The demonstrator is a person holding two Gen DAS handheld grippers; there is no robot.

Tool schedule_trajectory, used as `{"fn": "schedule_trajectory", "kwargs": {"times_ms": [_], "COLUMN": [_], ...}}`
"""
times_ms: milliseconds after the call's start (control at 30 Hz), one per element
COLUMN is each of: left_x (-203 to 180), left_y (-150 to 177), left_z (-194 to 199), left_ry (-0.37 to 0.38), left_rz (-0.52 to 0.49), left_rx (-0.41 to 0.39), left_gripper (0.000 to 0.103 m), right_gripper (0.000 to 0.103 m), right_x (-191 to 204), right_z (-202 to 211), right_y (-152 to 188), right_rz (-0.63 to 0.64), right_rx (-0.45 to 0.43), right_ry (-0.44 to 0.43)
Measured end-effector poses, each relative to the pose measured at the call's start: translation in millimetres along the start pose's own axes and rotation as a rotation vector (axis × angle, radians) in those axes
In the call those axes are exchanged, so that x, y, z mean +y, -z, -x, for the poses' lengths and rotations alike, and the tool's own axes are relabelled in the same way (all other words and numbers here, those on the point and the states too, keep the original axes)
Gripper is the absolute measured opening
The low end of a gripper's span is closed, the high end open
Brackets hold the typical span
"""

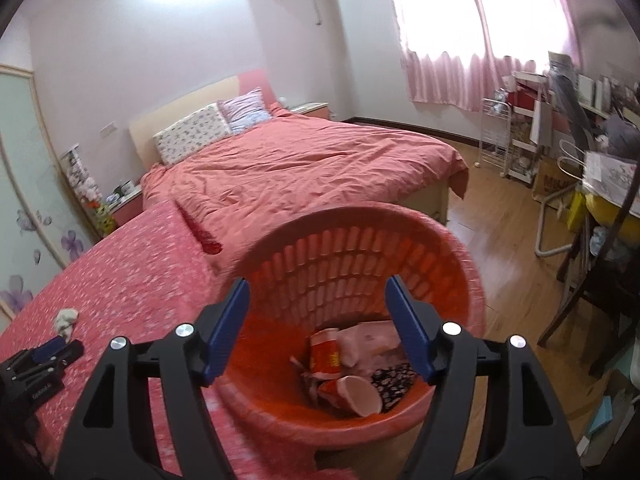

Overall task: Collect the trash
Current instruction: 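Grasp the printed snack wrapper on the bed with the left tool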

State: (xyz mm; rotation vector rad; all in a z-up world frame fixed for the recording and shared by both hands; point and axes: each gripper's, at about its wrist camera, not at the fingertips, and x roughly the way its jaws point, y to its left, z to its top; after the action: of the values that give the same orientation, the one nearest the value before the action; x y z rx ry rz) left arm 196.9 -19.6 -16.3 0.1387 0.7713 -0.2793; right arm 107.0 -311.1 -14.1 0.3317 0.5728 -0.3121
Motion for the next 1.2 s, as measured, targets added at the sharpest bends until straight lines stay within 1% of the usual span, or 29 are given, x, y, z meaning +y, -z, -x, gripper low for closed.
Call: {"fn": "schedule_trajectory", "kwargs": {"times_ms": [100,200,333,400,500,600,667,700,767,800,833,867,900,1000,1100,1200], "left_x": [45,82,114,122,117,110,109,111,117,120,125,129,135,147,166,184], "left_y": [10,19,25,27,26,24,24,25,25,25,26,26,28,32,36,39], "left_z": [11,17,12,5,-6,-13,-15,-15,-16,-15,-13,-11,-9,0,12,22], "left_ry": [-0.084,-0.138,-0.149,-0.12,-0.093,-0.128,-0.131,-0.135,-0.158,-0.155,-0.153,-0.151,-0.15,-0.159,-0.204,-0.248], "left_rz": [0.049,0.091,0.125,0.146,0.135,0.091,0.08,0.081,0.084,0.093,0.108,0.115,0.125,0.14,0.16,0.182], "left_rx": [0.0,0.011,0.052,0.076,0.101,0.106,0.106,0.105,0.102,0.101,0.099,0.097,0.095,0.078,0.054,0.032], "left_gripper": [0.054,0.054,0.054,0.054,0.054,0.054,0.053,0.05,0.03,0.027,0.017,0.011,0.007,0.006,0.006,0.006], "right_gripper": [0.069,0.069,0.069,0.069,0.069,0.069,0.069,0.069,0.069,0.069,0.069,0.069,0.069,0.069,0.069,0.069], "right_x": [21,46,73,82,96,107,116,120,126,132,136,142,147,170,194,227], "right_z": [4,7,10,11,11,12,14,14,14,14,14,15,15,14,12,6], "right_y": [3,9,16,18,20,21,22,23,24,25,26,27,28,32,36,42], "right_rz": [0.03,0.07,0.111,0.125,0.144,0.162,0.176,0.182,0.19,0.197,0.203,0.21,0.218,0.247,0.278,0.316], "right_rx": [0.008,0.017,0.033,0.038,0.048,0.053,0.054,0.054,0.058,0.061,0.062,0.062,0.064,0.077,0.089,0.108], "right_ry": [-0.029,-0.058,-0.084,-0.09,-0.101,-0.11,-0.118,-0.123,-0.133,-0.143,-0.149,-0.155,-0.165,-0.201,-0.231,-0.277]}}
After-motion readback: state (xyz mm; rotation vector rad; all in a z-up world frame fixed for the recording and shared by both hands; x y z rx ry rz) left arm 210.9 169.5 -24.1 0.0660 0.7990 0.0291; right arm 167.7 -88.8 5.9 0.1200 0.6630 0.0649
